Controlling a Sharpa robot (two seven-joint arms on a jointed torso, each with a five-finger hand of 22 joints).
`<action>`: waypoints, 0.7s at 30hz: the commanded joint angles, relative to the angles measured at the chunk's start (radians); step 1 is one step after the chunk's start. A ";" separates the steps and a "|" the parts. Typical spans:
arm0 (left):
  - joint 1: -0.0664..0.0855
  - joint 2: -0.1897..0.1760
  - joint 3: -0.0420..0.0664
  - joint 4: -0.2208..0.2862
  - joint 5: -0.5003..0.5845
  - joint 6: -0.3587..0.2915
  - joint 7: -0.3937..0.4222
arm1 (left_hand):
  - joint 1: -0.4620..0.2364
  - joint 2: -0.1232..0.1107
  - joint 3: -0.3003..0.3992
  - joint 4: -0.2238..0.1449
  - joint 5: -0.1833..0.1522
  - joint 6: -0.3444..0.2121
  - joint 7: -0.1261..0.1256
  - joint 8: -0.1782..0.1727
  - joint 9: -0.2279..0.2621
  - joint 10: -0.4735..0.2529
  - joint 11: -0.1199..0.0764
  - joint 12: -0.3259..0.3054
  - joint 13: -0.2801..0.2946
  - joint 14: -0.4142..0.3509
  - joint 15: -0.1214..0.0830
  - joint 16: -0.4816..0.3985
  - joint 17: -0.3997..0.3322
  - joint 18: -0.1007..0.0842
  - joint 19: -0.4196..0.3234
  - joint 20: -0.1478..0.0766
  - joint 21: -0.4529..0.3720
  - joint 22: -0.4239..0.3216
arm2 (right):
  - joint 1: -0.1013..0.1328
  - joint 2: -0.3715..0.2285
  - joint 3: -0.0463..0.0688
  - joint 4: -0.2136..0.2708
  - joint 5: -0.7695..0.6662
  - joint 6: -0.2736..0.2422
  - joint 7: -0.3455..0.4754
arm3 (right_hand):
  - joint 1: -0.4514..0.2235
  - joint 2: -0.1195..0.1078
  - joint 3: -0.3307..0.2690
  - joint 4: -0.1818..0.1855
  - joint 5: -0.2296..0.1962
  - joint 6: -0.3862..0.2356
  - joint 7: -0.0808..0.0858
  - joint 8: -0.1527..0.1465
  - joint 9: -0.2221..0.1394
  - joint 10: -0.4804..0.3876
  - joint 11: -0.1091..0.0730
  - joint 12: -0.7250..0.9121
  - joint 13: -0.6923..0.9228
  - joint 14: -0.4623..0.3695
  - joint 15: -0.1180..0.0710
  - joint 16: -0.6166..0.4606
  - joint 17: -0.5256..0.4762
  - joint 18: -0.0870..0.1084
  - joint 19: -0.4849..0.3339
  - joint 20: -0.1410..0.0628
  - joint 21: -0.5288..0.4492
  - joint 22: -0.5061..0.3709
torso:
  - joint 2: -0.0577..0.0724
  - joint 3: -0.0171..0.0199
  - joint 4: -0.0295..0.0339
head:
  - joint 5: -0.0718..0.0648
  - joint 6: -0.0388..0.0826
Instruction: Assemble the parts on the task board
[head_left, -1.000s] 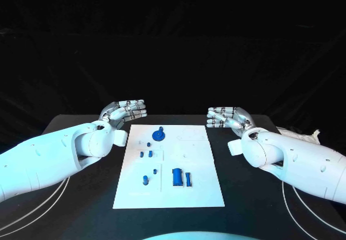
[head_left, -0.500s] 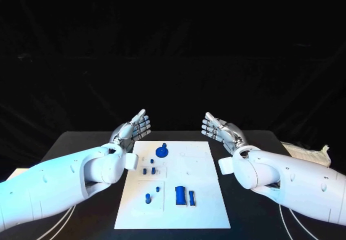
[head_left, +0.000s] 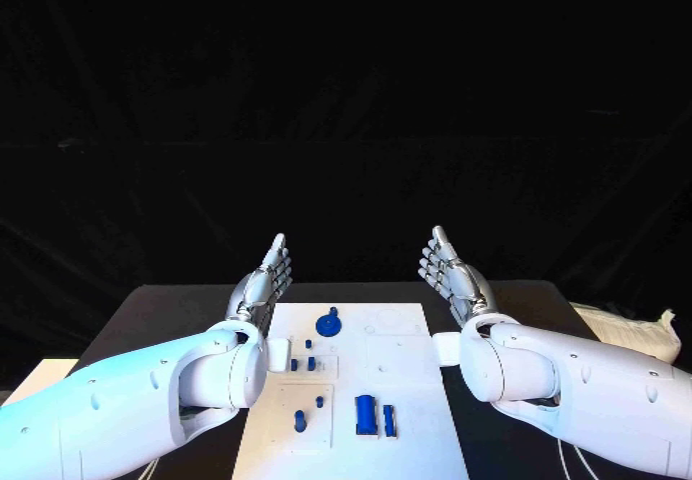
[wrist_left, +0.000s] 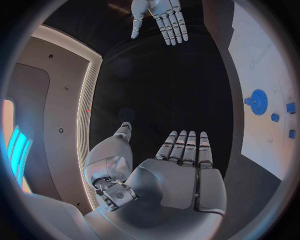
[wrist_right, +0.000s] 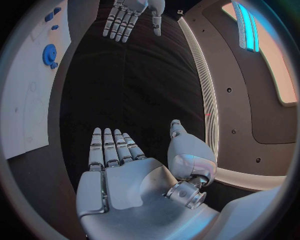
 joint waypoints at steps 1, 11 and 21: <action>0.000 0.002 0.001 0.003 -0.020 -0.060 0.041 | -0.115 0.000 -0.036 -0.001 -0.007 -0.085 -0.007 -0.007 -0.001 -0.088 -0.005 -0.007 -0.001 -0.084 -0.003 -0.010 -0.002 -0.031 -0.068 -0.029 -0.004 -0.038 | 0.000 0.001 0.000 0.002 0.023 -0.030 0.034 | -0.121 0.000 -0.008 -0.001 -0.009 -0.081 -0.008 -0.007 -0.007 -0.095 -0.003 -0.007 -0.001 -0.098 -0.001 -0.004 -0.008 -0.023 -0.095 -0.013 -0.008 -0.001 | 0.000 0.0008 0.0005 | 0.000 0.000; 0.000 0.002 0.001 0.003 -0.020 -0.060 0.041 | -0.198 0.000 -0.114 -0.001 -0.007 -0.148 -0.007 -0.007 -0.001 -0.153 -0.005 -0.007 -0.001 -0.146 -0.003 -0.010 -0.002 -0.031 -0.118 -0.029 -0.004 -0.120 | 0.000 0.001 0.000 0.002 0.023 -0.030 0.034 | -0.210 0.000 -0.008 -0.001 -0.009 -0.140 -0.008 -0.007 -0.007 -0.165 -0.003 -0.007 -0.001 -0.170 -0.001 -0.004 -0.008 -0.023 -0.164 -0.013 -0.008 -0.001 | 0.000 0.0008 0.0005 | 0.000 0.000; 0.000 0.002 0.001 0.003 -0.020 -0.060 0.041 | -0.250 0.000 -0.114 -0.001 -0.007 -0.187 -0.007 -0.007 -0.001 -0.194 -0.005 -0.007 -0.001 -0.183 -0.003 -0.010 -0.002 -0.031 -0.217 -0.029 -0.004 -0.120 | 0.000 0.001 0.000 0.002 0.023 -0.030 0.034 | -0.267 0.000 -0.008 -0.001 -0.009 -0.176 -0.008 -0.007 -0.007 -0.209 -0.003 -0.007 -0.001 -0.216 -0.001 -0.004 -0.008 -0.023 -0.208 -0.013 -0.008 -0.001 | 0.000 0.0008 0.0005 | 0.000 0.000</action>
